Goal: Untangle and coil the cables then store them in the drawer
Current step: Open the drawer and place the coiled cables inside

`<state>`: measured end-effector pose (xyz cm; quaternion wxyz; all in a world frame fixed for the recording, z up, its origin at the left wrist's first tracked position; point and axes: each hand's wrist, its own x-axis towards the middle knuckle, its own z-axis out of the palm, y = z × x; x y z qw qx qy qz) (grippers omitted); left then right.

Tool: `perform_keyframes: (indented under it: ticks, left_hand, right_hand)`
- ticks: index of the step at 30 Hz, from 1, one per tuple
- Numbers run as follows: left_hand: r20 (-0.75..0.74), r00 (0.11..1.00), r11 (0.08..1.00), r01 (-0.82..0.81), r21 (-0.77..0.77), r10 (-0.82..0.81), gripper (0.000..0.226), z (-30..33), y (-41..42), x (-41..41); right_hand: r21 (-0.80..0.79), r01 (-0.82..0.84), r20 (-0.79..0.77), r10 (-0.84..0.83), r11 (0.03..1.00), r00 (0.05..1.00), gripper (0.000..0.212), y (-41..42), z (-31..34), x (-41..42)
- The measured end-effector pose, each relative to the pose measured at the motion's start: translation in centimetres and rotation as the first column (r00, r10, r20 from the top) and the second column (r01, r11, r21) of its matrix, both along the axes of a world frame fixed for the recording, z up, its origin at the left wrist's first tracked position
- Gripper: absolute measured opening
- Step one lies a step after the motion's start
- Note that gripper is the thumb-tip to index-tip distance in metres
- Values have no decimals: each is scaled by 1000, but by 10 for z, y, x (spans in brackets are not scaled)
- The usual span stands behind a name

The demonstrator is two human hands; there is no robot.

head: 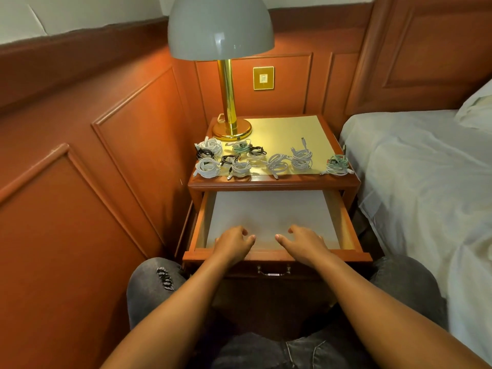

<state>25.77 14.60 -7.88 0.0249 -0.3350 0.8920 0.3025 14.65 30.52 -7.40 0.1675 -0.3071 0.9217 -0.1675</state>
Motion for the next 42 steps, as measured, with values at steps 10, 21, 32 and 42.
perform_keyframes:
  ticks: [10,21,32,42]
  left_hand:
    - [-279,956,994,-101,-36,87,26,90,-57,-18]
    - [-409,796,887,-336,316,447,11,138,-176,-70]
    - [-96,827,735,-432,523,554,16,112,-277,-126]
    - [47,902,715,-371,593,430,43,75,-322,-149]
  right_hand:
    - [-238,-55,-33,48,970,998,51,-76,83,-25]
    - [-437,-73,51,105,897,993,38,-221,163,-99]
    - [-150,-153,239,186,977,953,35,-377,144,-169]
    - [32,-257,357,230,966,906,63,-434,116,-189]
